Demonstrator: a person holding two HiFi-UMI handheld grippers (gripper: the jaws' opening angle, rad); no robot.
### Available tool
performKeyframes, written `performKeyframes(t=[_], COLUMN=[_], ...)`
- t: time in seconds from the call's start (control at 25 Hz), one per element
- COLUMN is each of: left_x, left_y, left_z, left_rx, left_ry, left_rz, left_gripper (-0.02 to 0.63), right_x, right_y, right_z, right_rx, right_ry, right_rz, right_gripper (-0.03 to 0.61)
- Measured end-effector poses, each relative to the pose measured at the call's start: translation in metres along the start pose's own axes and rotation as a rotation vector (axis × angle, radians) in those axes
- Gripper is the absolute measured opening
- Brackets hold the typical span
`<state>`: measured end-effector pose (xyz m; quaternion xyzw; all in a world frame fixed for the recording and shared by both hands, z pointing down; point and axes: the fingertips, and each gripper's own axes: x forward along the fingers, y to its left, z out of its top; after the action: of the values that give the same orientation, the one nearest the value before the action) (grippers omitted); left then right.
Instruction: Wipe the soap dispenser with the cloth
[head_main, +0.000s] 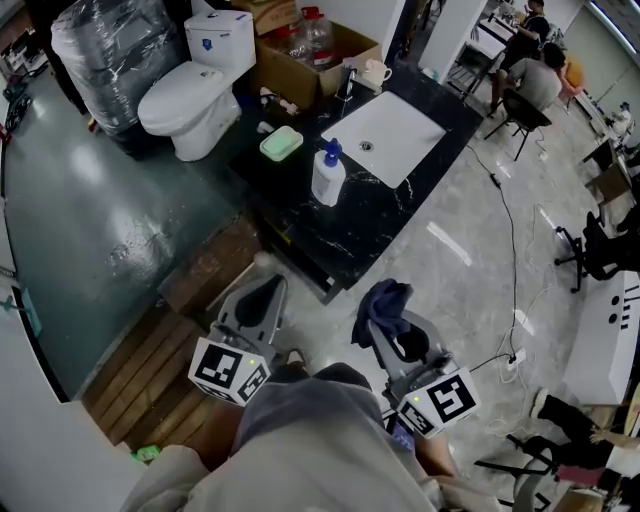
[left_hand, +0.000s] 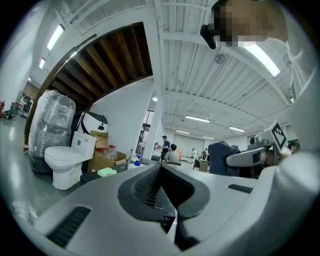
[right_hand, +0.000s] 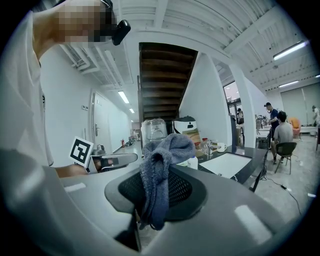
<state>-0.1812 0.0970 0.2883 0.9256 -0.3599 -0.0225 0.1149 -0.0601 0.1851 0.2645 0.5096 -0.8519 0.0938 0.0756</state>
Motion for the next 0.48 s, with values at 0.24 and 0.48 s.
performKeyframes(t=[0.24, 0.48], left_x=[0.007, 0.021], left_y=[0.006, 0.012], left_z=[-0.003, -0.006], left_rx=[-0.004, -0.002], left_ry=[0.013, 0.039], left_rz=[-0.019, -0.027], left_gripper=[0.006, 0.006], right_x=[0.009, 0.020], right_y=[-0.003, -0.014], right_z=[0.001, -0.004], right_rx=[0.007, 0.035], right_ry=[-0.002, 0.010], right_rz=[-0.009, -0.008], right_gripper=[0.074, 0.074])
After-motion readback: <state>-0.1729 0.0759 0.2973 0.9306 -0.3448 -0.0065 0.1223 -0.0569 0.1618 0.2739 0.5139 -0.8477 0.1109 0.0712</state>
